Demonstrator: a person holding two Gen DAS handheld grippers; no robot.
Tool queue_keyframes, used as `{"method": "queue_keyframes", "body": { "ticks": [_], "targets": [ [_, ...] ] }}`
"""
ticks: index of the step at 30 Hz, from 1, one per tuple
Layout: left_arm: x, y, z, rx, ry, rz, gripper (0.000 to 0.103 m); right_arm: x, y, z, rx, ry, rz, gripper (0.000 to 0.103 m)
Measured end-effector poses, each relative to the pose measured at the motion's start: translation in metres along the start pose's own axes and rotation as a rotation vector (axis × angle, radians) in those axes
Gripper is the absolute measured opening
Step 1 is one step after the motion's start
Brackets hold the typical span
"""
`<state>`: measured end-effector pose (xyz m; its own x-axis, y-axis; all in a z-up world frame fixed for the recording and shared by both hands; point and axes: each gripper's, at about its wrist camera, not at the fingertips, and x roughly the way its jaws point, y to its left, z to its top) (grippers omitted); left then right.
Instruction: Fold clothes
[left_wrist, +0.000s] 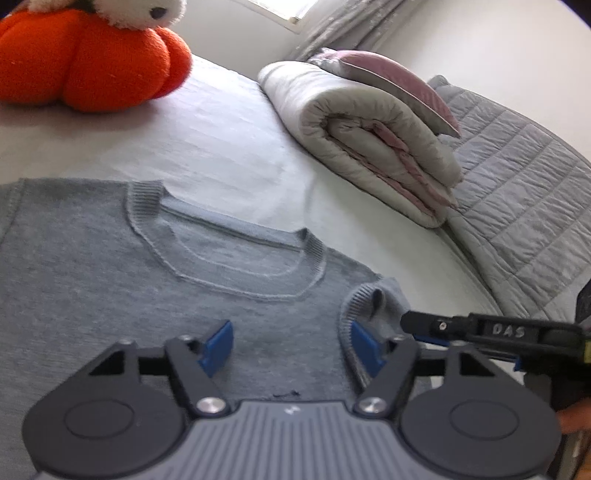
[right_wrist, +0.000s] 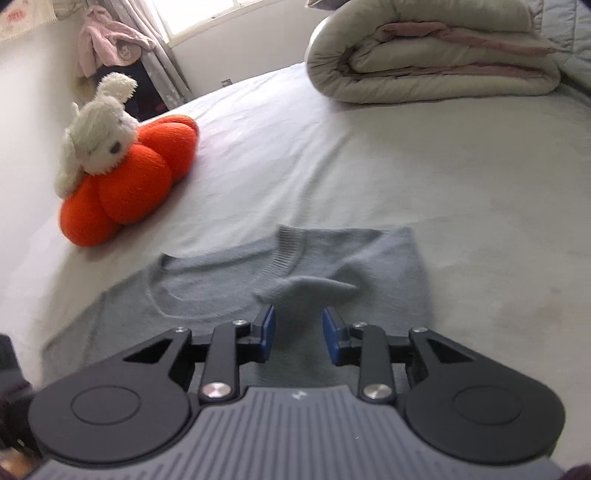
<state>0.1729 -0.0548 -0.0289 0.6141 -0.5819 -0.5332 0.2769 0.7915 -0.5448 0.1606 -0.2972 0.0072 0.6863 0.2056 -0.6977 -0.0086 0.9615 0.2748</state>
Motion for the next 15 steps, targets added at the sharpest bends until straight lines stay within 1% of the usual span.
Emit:
{"method": "queue_keyframes", "body": {
  "ticks": [3, 6, 7, 9, 12, 13, 14, 15],
  "targets": [
    [0.007, -0.007, -0.002, 0.017, 0.026, -0.010, 0.066, -0.004, -0.015, -0.003, 0.006, -0.008, -0.038, 0.033],
    [0.018, -0.019, -0.001, 0.046, 0.071, -0.015, 0.066, -0.010, -0.032, 0.001, 0.007, -0.037, -0.048, 0.033],
    [0.024, -0.026, 0.001, 0.070, 0.082, -0.003, 0.066, -0.013, -0.038, 0.004, 0.011, -0.053, -0.046, 0.033],
    [0.035, -0.039, 0.004, 0.118, 0.096, 0.029, 0.066, -0.013, -0.053, 0.008, 0.037, -0.076, -0.024, 0.033],
    [0.052, -0.053, 0.007, 0.153, 0.097, 0.050, 0.066, -0.001, -0.074, 0.011, 0.103, -0.086, 0.035, 0.033],
    [0.056, -0.054, 0.007, 0.155, 0.091, 0.057, 0.058, 0.006, -0.081, 0.011, 0.129, -0.083, 0.060, 0.033],
    [0.059, -0.055, 0.006, 0.157, 0.082, 0.065, 0.034, 0.013, -0.086, 0.012, 0.151, -0.078, 0.084, 0.033],
    [0.061, -0.055, 0.006, 0.148, 0.078, 0.071, 0.022, 0.021, -0.090, 0.012, 0.171, -0.072, 0.108, 0.033]
  ]
}}
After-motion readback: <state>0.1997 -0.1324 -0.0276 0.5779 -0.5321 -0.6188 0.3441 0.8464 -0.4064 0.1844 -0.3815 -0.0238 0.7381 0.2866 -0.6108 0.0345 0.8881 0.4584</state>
